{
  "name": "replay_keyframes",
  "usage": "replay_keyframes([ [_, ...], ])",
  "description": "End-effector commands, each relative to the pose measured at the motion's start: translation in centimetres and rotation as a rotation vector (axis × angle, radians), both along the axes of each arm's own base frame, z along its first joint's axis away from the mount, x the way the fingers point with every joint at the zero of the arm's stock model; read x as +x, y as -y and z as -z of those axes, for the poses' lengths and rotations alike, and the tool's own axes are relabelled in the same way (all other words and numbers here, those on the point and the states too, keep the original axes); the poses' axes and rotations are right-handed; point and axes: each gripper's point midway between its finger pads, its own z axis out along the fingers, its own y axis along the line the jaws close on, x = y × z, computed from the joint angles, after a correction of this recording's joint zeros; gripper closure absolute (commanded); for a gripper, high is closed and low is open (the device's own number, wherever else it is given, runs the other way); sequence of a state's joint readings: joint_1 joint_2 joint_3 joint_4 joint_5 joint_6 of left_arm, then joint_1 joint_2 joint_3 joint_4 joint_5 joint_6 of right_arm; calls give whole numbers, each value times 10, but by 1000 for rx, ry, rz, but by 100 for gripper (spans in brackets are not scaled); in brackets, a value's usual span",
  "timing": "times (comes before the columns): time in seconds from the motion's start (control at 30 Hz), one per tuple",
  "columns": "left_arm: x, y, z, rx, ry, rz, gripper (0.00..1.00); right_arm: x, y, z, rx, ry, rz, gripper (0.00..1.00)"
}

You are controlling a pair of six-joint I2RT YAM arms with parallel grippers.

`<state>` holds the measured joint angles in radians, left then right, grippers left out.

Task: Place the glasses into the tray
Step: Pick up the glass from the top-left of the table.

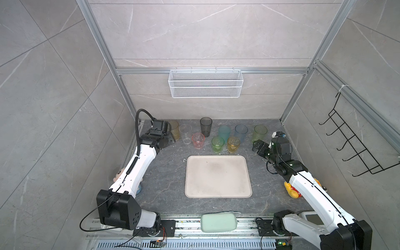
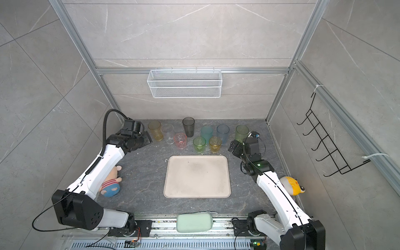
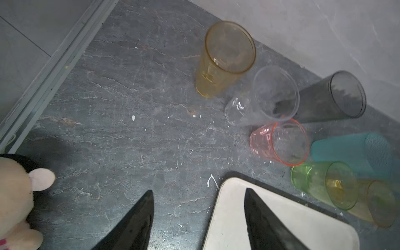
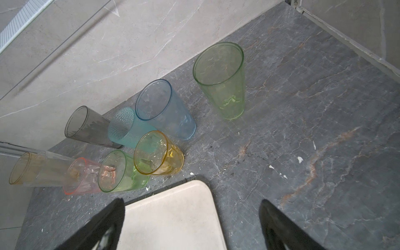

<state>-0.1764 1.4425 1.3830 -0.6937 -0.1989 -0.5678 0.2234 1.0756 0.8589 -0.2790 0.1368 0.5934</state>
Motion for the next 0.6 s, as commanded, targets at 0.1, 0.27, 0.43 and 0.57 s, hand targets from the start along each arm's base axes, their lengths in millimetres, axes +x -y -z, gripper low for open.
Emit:
replay_keyframes([
  [0.1, 46, -22, -7, -45, -46, -66, 31, 3, -24, -5, -10, 49, -97, 2],
  [0.27, 81, -20, -3, -51, -58, -60, 30, 4, -34, 0, -72, 60, -106, 2],
  [0.43, 110, -20, 17, -52, -101, -57, 30, 1, -70, -4, -118, 127, -220, 2],
  [0.57, 128, -19, 31, -33, -120, -31, 30, -1, -89, 3, -160, 152, -258, 2],
])
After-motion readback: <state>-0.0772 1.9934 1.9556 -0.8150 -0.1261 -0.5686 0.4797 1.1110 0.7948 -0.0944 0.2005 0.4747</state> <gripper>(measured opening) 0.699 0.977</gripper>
